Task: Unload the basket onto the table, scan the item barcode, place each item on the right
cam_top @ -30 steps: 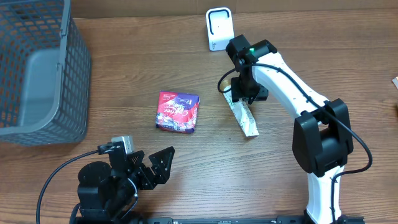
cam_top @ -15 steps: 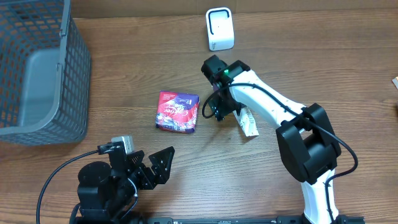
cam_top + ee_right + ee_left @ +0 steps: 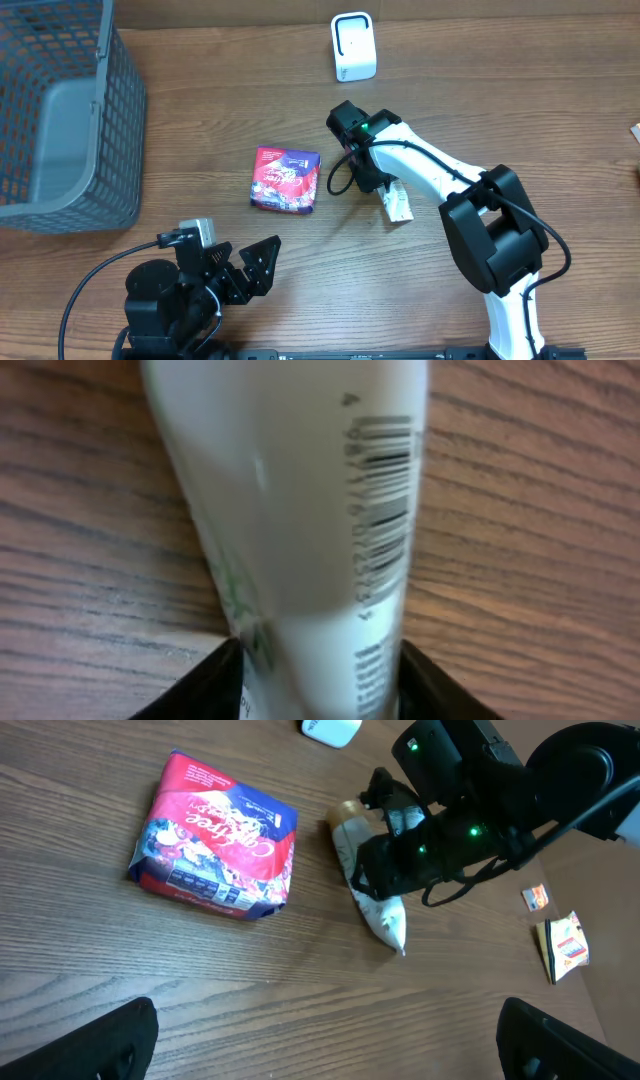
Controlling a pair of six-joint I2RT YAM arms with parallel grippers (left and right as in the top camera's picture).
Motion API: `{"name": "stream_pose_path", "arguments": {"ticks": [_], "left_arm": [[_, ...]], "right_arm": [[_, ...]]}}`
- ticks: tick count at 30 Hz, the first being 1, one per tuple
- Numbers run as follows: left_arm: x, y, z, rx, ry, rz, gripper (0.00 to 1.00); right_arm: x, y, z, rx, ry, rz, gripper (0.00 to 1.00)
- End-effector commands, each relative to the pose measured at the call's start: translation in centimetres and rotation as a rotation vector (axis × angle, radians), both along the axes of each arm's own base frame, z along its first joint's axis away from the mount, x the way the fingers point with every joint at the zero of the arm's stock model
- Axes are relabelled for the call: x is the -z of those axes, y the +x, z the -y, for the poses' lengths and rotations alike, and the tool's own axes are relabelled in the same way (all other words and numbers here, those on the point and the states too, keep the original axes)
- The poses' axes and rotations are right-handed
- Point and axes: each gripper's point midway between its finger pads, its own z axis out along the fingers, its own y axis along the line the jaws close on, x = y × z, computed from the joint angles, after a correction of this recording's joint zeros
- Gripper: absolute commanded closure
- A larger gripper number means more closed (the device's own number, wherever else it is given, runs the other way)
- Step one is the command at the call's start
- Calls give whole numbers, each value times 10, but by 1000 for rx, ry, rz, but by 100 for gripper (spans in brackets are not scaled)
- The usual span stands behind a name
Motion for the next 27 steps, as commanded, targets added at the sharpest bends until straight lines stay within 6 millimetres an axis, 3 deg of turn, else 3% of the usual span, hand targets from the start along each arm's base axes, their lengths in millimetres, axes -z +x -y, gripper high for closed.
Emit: {"name": "stream_pose_path", "arguments": {"ticks": [1,5,7,9,11,13,14,15,17,23,27], "left_arm": [[-4,0,0,-4,-12,7,0],[-4,0,0,-4,-12,7,0],[-4,0,0,-4,-12,7,0],[-4,0,0,-4,-12,7,0],[-4,0,0,-4,-12,7,0],[-4,0,0,-4,-12,7,0],[-4,0,0,-4,-12,7,0],[-4,0,0,-4,-12,7,0],[-4,0,0,-4,-12,7,0],[-4,0,0,-4,-12,7,0],[-4,0,0,-4,-12,7,0]], "right_arm": [[-6,0,-10,60,64,-10,64],[-29,-1,-32,81,226,-95,73],[-50,1,-47,97,364,-152,88],[-63,4,-54,112,459,-187,96],[-72,5,-58,113,581,-243,96],[-73,8,-48,135,609,-263,96],[-69,10,-35,97,543,-244,67],[-65,10,-22,92,465,-228,49],[-62,7,-10,86,356,-207,40],[-57,-6,-20,25,242,-183,39],[-41,-7,-17,32,57,-56,39]]}}
